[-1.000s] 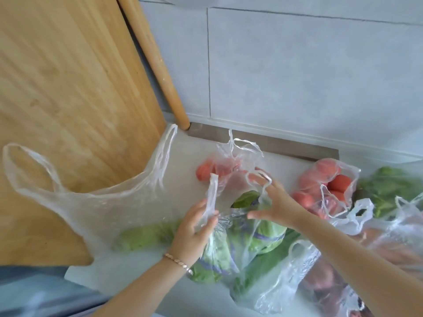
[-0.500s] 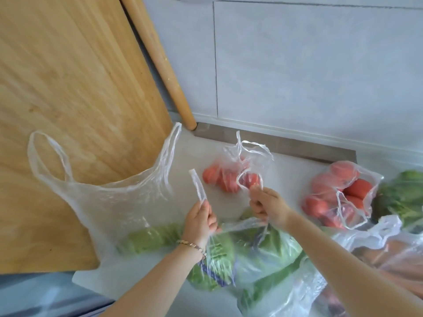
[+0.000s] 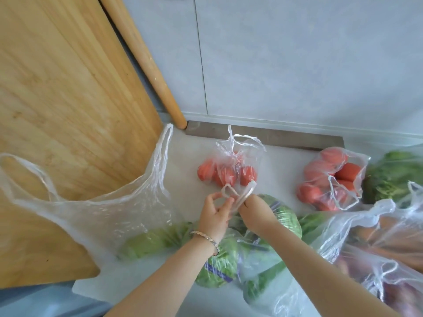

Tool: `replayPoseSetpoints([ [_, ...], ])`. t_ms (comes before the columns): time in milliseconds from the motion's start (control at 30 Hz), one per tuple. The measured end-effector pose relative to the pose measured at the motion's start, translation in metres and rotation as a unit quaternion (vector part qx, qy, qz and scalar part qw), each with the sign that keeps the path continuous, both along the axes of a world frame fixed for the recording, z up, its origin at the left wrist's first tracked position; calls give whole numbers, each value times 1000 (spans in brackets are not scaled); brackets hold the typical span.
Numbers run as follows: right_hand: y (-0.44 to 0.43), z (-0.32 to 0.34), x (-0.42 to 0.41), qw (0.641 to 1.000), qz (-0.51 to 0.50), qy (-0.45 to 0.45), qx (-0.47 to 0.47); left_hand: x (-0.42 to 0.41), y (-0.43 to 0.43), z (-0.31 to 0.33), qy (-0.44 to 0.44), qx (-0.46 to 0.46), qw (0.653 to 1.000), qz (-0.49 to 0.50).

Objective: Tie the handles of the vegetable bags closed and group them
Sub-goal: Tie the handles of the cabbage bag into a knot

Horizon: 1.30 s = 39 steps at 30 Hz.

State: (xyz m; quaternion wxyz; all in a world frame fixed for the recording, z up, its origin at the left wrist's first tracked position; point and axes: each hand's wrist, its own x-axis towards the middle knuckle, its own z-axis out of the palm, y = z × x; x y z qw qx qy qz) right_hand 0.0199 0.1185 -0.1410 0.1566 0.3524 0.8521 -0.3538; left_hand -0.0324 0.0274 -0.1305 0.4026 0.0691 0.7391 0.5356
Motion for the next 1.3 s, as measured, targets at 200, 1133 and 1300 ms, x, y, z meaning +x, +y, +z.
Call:
replayPoseSetpoints([
  [200,-9,-2,18,993,-14,106,-44,2,-2,0,-10,45,999,17],
  [1133,-4,-6,13,989,-44,130,-51,11,-26,-27,81,126,986,65],
  [1300,13,-5,37,970,16,170,-174,4,-17,-33,83,92,990,64],
])
